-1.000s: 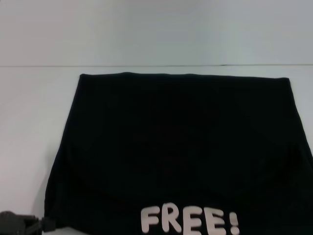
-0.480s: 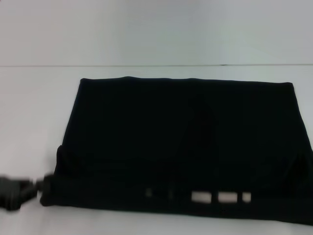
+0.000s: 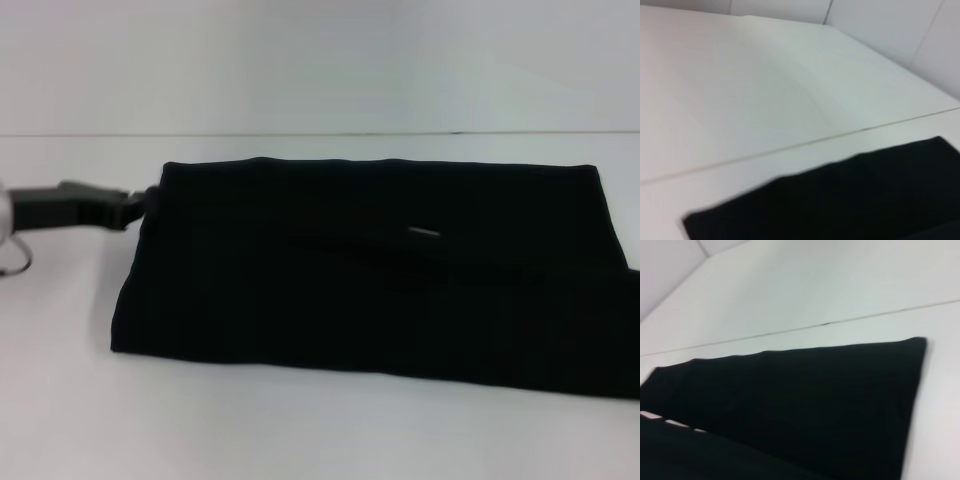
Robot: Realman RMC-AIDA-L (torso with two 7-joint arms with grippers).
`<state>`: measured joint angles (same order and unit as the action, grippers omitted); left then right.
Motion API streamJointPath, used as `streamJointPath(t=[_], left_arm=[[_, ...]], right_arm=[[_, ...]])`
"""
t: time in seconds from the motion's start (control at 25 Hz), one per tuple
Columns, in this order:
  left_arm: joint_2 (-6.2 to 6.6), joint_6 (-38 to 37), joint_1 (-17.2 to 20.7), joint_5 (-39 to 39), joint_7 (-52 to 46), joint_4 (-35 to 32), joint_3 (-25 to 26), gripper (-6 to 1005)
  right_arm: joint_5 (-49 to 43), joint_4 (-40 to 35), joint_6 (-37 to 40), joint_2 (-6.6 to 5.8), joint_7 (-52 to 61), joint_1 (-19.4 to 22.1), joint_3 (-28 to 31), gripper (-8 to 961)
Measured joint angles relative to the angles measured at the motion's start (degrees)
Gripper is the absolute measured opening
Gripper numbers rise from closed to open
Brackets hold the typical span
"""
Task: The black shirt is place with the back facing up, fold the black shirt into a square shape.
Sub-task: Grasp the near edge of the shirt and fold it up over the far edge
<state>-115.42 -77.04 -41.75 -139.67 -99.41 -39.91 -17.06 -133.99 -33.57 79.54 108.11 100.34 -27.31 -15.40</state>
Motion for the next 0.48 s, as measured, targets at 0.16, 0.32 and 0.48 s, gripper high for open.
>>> streamJointPath(t=[0.16,0.32,0.48], left_arm=[[-0.11,10.6,-3.0,0.0,-3.5,1.4,-7.5,9],[-0.22,16.9,-4.6,0.0,-5.2,1.5,-12.2,10],[-0.19,21.0,-6.2,-0.1,-5.3,2.1,-13.7,11]], right_arm=[[0.0,2.7,-8.9,-0.06,2.6,-4.0,-2.3,0],[-0.1,3.7,-14.8,-0.08,4.6,-7.8,-3.0,0],[-0.1,3.9,-19.2,-0.1,5.9,-11.4,-3.7,0]])
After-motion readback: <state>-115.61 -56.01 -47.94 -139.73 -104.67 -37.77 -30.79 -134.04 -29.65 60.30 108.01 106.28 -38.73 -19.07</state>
